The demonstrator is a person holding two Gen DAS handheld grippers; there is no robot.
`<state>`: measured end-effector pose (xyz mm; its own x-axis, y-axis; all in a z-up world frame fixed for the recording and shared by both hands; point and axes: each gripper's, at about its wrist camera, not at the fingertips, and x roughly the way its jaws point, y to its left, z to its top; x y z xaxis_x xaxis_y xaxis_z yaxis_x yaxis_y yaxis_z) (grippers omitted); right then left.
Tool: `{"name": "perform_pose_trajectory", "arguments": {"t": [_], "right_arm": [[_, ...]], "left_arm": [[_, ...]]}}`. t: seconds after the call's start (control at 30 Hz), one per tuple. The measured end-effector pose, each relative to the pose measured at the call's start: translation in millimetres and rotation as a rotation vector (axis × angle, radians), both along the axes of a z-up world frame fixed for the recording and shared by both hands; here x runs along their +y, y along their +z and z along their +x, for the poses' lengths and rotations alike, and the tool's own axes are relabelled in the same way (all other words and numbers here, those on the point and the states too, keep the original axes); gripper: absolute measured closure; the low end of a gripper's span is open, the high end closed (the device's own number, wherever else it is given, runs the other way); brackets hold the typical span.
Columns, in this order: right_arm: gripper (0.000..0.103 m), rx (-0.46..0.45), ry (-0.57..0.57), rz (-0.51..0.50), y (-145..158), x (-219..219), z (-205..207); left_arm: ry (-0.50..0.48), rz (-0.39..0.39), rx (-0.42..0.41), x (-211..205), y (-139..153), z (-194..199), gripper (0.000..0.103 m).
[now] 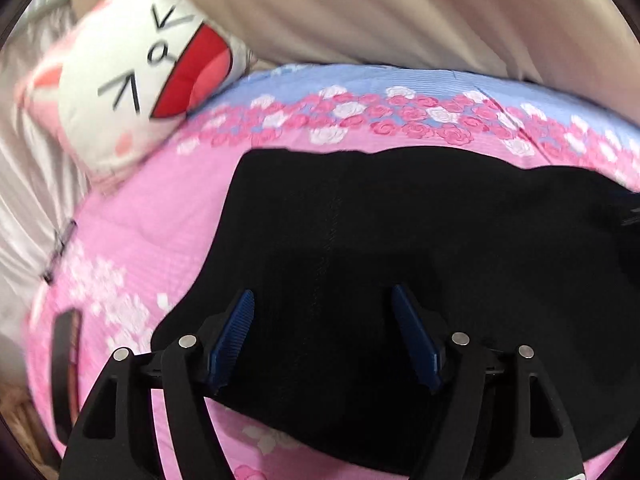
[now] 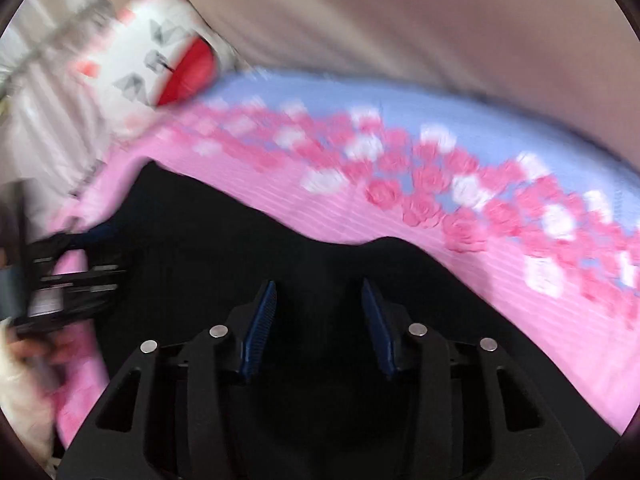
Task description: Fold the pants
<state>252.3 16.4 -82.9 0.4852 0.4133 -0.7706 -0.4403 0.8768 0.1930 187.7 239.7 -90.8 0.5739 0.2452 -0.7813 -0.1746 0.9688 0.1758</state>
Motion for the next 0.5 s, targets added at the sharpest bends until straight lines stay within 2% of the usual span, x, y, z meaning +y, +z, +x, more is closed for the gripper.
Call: {"name": "perform_pose_trajectory", "arguments": {"t": [0.07,0.13,0.17,0.23,0.27,0.33,0.4,0.47,0.5], "right_arm": [[0.061,0.024,-0.017,0.035,8.3,-6.0,2.2],[0.061,-0.021,-0.033,0.094,27.6,-23.2,-16.8],[0.061,-0.04,-0.029,0.077,31.4,-27.6,-25.7],[0.061,-0.026,-0.012,-0.087,16.0,-36.6,-49.7],[0.061,-0.014,-0.018,-0.128,9.0,-42.0,-56.2],[0.061,-0.028,-0.065,-0.085,12.3,-74.9,-86.6],[0.06,-0.086,-0.175,-0.055,30.5,-123.3,-125.7],[0.043,-0.164,-0.331,-0.056,45.3,-186.7,-173.2],[0.037,-0.184,-0.4,-0.063,47.2,-212.3,-191.5]], "left_arm": [[0.004,0.002,0.014,3.0,2.8,0.4,0.032],[0.02,0.013,0.016,3.5,8.8,-4.9,0.033],[0.029,0.023,0.01,3.9,11.2,-8.3,0.033],[0.037,0.058,0.011,5.1,10.8,-15.4,0.033],[0.034,0.066,0.023,5.5,7.4,-16.6,0.033],[0.057,0.064,0.027,3.1,7.2,-20.9,0.035],[0.053,0.066,-0.007,-8.5,19.5,-29.3,0.037],[-0.004,0.03,-0.076,-33.4,40.5,-45.3,0.036],[-0.027,0.018,-0.095,-43.3,46.7,-50.0,0.032]]}}
